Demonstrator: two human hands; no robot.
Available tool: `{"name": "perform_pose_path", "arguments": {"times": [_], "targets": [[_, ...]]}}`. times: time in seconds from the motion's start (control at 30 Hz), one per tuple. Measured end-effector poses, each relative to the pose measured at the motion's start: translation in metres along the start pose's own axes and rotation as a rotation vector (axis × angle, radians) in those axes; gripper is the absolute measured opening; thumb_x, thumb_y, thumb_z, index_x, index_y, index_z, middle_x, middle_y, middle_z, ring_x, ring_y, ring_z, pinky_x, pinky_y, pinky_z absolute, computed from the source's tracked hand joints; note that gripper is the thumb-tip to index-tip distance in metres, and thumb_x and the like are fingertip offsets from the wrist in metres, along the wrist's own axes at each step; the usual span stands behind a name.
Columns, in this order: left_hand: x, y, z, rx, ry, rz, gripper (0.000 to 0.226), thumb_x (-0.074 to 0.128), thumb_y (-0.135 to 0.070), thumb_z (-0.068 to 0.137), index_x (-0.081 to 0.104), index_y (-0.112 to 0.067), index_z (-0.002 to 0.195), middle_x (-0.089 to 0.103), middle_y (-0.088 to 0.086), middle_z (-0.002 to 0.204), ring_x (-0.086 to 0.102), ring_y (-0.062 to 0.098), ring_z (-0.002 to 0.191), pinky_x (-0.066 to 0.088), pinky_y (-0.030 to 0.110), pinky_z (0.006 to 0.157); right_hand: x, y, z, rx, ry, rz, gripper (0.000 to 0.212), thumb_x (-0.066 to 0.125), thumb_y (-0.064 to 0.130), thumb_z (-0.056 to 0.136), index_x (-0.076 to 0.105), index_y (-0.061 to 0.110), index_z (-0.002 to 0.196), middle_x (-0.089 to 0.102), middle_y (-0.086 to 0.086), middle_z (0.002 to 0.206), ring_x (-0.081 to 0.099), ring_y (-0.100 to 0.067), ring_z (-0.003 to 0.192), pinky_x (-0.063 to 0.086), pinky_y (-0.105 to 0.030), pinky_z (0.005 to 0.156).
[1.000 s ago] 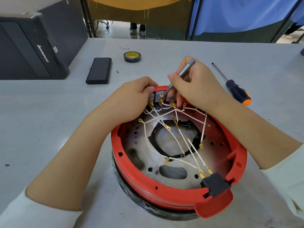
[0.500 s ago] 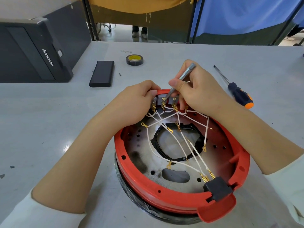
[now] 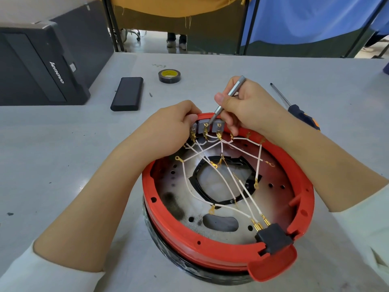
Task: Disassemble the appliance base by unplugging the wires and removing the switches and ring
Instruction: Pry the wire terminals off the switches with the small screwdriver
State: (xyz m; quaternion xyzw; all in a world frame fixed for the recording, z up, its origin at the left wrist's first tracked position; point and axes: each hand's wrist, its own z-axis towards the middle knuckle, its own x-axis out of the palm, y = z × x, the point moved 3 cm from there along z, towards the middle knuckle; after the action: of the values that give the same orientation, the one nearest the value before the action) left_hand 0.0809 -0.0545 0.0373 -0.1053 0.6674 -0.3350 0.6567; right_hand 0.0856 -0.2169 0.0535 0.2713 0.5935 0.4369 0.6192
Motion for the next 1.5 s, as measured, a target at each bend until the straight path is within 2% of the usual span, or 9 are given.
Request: {"name": "perform_pose_path", "arguments": {"times": [0.13,0.43,0.53,0.73,1.0,1.17,1.33,1.43,1.5], "targets": [[0.001,-0.001,0.000,0.003,0.002,0.002,0.022,0.037,-0.028,0.101,0.056,-0.031,0.111,0.053,-0.010,0.072,0.049,0.003,0.066,0.030,0.020,0.053,0.002,0.002,0.002,0.013,-0.023,-0.021,0.025,0.047,0.026,0.100,0.039,0.016,0.078,0.049,0.004,0.040,0.045,-0.014,0.032,0.042,-0.021,0.045],[0.000,0.000,-0.004,0.008,0.002,-0.019,0.021,0.035,-0.031,0.101,0.054,-0.032,0.110,0.055,-0.013,0.080,0.051,0.003,0.070,0.031,0.019,0.055,0.000,0.004,-0.007,-0.092,-0.140,-0.013,0.025,0.045,0.023,0.100,0.038,0.019,0.077,0.048,-0.005,0.051,0.043,-0.017,0.036,0.040,-0.026,0.048],[0.001,0.000,-0.003,0.006,0.001,-0.019,0.022,0.035,-0.031,0.101,0.054,-0.032,0.111,0.055,-0.012,0.080,0.051,0.003,0.070,0.031,0.019,0.055,0.002,0.004,-0.008,-0.078,-0.125,-0.101,0.022,0.045,0.028,0.100,0.040,0.022,0.079,0.047,-0.002,0.057,0.044,-0.008,0.040,0.041,-0.029,0.054],[0.001,0.000,-0.003,0.004,-0.003,-0.018,0.023,0.035,-0.031,0.101,0.054,-0.031,0.113,0.052,-0.012,0.073,0.049,0.003,0.066,0.030,0.021,0.054,0.003,0.009,-0.015,-0.126,-0.129,-0.193,0.019,0.048,0.029,0.098,0.042,0.017,0.085,0.049,-0.007,0.064,0.046,-0.014,0.053,0.050,-0.038,0.067],[0.001,0.000,-0.004,0.003,-0.002,-0.028,0.023,0.035,-0.030,0.101,0.054,-0.030,0.113,0.052,-0.012,0.072,0.049,0.003,0.065,0.030,0.020,0.053,0.002,0.011,-0.018,-0.181,-0.122,-0.237,0.021,0.052,0.026,0.097,0.042,0.021,0.079,0.055,-0.007,0.061,0.050,-0.007,0.046,0.048,-0.029,0.059],[0.001,0.000,-0.002,0.003,0.003,-0.010,0.023,0.035,-0.029,0.101,0.054,-0.029,0.114,0.051,-0.011,0.072,0.048,0.003,0.066,0.029,0.020,0.053,0.002,0.005,-0.010,-0.085,-0.059,-0.108,0.023,0.048,0.022,0.099,0.039,0.020,0.078,0.051,0.001,0.047,0.047,-0.016,0.038,0.047,-0.032,0.054],[0.001,0.001,0.000,-0.006,0.007,0.004,0.022,0.036,-0.029,0.101,0.055,-0.031,0.113,0.052,-0.013,0.077,0.049,0.001,0.069,0.030,0.019,0.055,-0.001,0.002,-0.003,0.005,-0.025,-0.011,0.026,0.047,0.021,0.100,0.040,0.016,0.075,0.051,0.001,0.046,0.044,-0.016,0.035,0.042,-0.023,0.046],[0.001,0.001,0.001,0.004,0.006,0.011,0.022,0.037,-0.028,0.100,0.055,-0.031,0.113,0.053,-0.013,0.078,0.049,0.001,0.071,0.030,0.018,0.056,0.002,0.005,0.002,0.042,-0.016,-0.077,0.033,0.047,0.025,0.100,0.046,0.011,0.070,0.052,-0.011,0.052,0.042,-0.014,0.033,0.039,-0.018,0.043],[0.001,0.002,0.002,0.008,-0.004,0.013,0.021,0.038,-0.028,0.100,0.055,-0.031,0.113,0.052,-0.013,0.075,0.049,0.001,0.068,0.030,0.019,0.054,0.005,0.006,0.003,0.028,-0.008,-0.221,0.029,0.049,0.029,0.098,0.048,0.011,0.075,0.054,-0.011,0.058,0.044,-0.014,0.036,0.041,-0.025,0.049]]}}
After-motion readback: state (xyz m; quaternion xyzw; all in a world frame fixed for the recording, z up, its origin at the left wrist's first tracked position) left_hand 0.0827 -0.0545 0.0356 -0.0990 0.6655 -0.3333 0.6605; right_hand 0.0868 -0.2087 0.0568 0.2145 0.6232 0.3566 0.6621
